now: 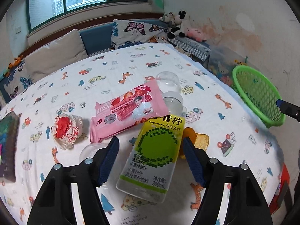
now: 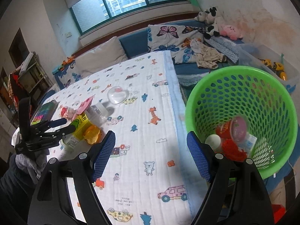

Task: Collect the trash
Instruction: 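Grasp the yellow-green lime juice bottle with the left gripper and lift it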

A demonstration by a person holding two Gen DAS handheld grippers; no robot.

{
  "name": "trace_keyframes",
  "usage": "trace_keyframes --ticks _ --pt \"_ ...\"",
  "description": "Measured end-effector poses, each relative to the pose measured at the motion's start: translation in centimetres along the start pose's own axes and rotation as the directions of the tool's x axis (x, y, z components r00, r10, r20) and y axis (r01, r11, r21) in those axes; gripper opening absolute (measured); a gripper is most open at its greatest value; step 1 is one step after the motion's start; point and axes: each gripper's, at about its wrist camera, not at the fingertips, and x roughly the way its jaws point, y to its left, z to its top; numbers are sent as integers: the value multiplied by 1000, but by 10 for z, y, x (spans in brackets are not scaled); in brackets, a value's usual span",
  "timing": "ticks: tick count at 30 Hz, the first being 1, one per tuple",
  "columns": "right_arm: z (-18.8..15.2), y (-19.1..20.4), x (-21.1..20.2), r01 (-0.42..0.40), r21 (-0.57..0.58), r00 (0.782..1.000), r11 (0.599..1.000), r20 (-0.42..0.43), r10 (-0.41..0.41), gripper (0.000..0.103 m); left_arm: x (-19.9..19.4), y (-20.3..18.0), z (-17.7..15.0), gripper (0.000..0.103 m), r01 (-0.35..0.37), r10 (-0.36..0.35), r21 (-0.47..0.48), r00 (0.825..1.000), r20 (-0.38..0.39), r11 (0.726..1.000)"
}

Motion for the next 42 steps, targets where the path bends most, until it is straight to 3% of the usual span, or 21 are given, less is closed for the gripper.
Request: trace_keyframes --ticks 14,25,30,42 --pt "-3 15 17 -24 -29 999 999 -39 23 79 22 -12 6 58 26 -22 83 998 -56 996" --pt "-10 24 25 -41 -39 997 998 -64 38 79 37 -18 11 56 31 -27 50 997 -69 998" --pt "-10 27 26 -48 -48 997 998 -64 45 78 25 -16 10 53 57 -56 16 997 -59 998" --pt "-15 38 34 -67 -61 994 996 -88 62 78 -43 -15 10 52 162 -158 -57 985 62 985"
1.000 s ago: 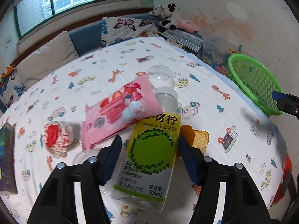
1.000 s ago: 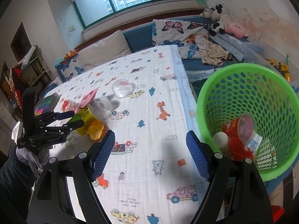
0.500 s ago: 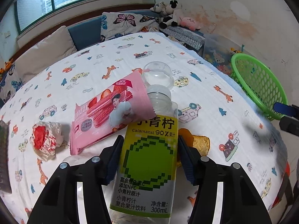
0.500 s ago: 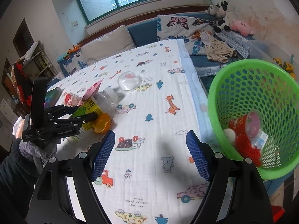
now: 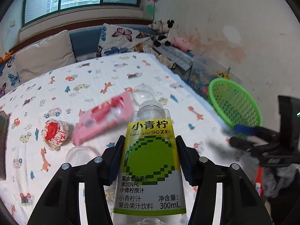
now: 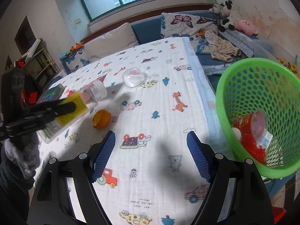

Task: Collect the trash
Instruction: 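Grasp the yellow-green lime juice bottle with the left gripper and lift it, then grasp the orange peel with the right gripper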

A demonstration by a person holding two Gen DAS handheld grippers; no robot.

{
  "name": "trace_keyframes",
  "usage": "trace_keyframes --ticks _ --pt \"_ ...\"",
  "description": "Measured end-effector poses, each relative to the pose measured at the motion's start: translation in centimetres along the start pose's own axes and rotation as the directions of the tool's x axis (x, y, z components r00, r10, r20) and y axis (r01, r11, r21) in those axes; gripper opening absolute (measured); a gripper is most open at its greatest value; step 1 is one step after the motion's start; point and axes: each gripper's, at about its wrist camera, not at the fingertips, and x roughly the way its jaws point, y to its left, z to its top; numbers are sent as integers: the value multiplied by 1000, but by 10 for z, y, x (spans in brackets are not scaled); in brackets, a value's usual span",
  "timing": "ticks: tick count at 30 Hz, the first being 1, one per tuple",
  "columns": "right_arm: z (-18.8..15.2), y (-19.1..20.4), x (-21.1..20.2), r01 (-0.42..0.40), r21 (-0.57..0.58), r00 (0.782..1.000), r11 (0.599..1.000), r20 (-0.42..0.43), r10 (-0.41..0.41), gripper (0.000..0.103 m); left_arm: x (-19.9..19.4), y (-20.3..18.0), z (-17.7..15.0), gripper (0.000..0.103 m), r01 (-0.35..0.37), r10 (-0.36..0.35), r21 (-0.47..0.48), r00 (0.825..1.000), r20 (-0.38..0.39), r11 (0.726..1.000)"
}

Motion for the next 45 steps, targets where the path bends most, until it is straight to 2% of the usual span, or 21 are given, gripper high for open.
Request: trace_keyframes --ticks 7,11,17,25,30,37,45 --pt "-2 26 24 -36 -48 998 998 -44 34 78 -41 0 4 52 23 -21 -20 997 75 1000" --pt "-2 47 44 -65 -81 996 995 -74 59 77 -62 5 5 52 8 -5 -27 993 115 1000" --pt "1 75 72 -93 -112 991 989 -107 81 75 -78 20 1 52 -18 24 -51 991 129 999" --pt "5 97 110 -75 -118 987 990 -151 57 69 -87 38 -9 52 -27 38 -79 990 135 996" --pt "6 108 118 -22 -153 991 988 -133 2 69 -87 48 -14 52 -31 44 -99 990 131 995" --pt "2 113 120 62 -221 990 973 -111 -88 53 -88 55 -19 52 -28 44 -116 990 134 993" --pt "1 106 105 38 -193 993 981 -100 -58 43 -84 48 -20 52 -14 29 -107 991 132 994"
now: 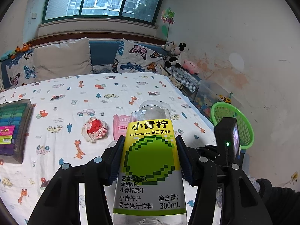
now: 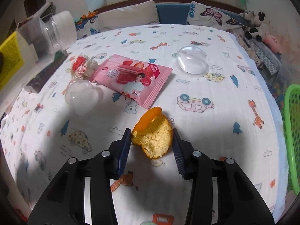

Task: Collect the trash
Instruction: 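Grasp the orange peel with the right gripper, then carry the orange peel over the green basket and open the right gripper, then lower the lime juice bottle into the green basket and open the left gripper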

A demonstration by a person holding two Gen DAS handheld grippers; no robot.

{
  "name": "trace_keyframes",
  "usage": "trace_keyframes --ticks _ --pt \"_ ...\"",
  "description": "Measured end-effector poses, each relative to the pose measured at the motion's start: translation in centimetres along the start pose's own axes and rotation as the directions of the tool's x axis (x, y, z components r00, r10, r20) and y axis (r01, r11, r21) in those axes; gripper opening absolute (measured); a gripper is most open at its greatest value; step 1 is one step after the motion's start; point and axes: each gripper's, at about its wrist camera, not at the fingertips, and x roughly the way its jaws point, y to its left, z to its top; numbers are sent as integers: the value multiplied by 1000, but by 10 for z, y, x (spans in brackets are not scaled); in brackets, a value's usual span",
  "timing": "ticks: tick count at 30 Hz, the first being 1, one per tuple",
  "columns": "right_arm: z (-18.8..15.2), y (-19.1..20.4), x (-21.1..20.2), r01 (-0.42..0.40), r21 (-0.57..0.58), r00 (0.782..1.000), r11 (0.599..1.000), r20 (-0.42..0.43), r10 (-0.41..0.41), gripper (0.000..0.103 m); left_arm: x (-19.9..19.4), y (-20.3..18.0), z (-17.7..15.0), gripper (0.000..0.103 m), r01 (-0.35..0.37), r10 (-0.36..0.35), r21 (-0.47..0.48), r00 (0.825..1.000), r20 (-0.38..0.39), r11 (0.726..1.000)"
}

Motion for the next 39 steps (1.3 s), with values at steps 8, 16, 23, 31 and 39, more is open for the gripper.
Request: trace_keyframes --ticks 8,16,23,31,39 --pt "-10 -21 -33 4 37 999 999 44 -6 41 11 -22 2 52 29 -29 30 1000 -11 999" --pt "-17 -82 -87 63 136 990 989 114 -78 41 30 -66 12 52 90 -88 80 996 -27 993" --pt "-33 -160 -123 159 253 973 954 123 -195 41 55 -108 23 52 140 -134 124 989 -59 982" --pt "-56 -240 -138 244 352 956 904 66 -284 43 96 -166 36 52 204 -184 173 974 -129 964" --pt "-77 -280 -142 257 426 951 868 52 -306 54 138 -222 42 52 251 -203 234 956 -210 939"
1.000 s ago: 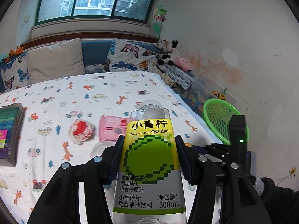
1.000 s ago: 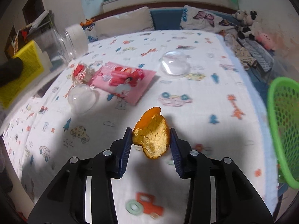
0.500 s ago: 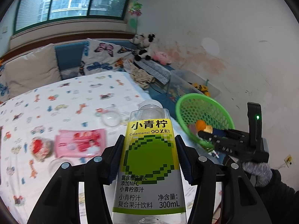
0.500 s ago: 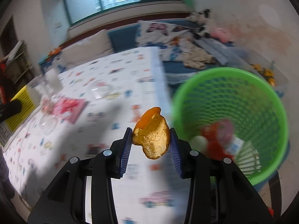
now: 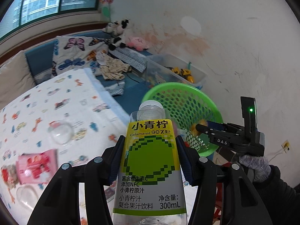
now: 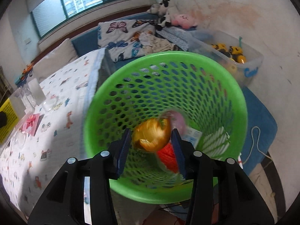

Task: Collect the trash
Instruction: 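Lower the lime juice bottle into the green basket and open the left gripper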

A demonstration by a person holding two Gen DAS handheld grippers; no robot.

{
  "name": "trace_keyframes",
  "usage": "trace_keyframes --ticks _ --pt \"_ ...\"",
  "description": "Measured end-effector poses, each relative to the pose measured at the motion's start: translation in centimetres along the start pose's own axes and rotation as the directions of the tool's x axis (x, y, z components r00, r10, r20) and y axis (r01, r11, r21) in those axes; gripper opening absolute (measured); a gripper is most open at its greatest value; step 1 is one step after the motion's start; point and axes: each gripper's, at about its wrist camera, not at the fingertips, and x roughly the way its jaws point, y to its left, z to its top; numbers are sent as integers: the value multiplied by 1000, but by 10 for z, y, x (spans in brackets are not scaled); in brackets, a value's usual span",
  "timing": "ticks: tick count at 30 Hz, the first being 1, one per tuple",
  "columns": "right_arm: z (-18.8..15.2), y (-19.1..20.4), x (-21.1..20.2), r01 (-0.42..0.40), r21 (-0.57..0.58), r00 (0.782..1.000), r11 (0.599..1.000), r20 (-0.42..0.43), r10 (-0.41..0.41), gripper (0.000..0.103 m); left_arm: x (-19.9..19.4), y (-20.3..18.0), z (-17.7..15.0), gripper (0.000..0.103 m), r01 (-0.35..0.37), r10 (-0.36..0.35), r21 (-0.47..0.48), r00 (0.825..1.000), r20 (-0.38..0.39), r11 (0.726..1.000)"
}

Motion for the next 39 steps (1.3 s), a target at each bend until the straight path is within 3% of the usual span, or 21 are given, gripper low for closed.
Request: trace_keyframes --ticks 12,21,29,33,39 --pt "-4 -29 -23 -18 54 998 998 61 14 62 69 -50 23 52 34 -26 57 989 -144 998" --pt "-13 -41 -34 -34 86 996 996 80 28 65 122 -69 26 53 10 5 53 959 -283 999" --pt "-17 -45 -34 -48 109 996 993 79 39 66 147 -72 29 53 -12 20 24 940 -342 1000" --pt "-18 -44 -36 -52 117 996 992 82 43 66 141 -72 31 64 10 -7 10 953 -304 1000" --pt "-20 -38 -43 -66 107 994 992 94 56 66 104 -65 31 64 8 -10 -10 979 -202 1000"
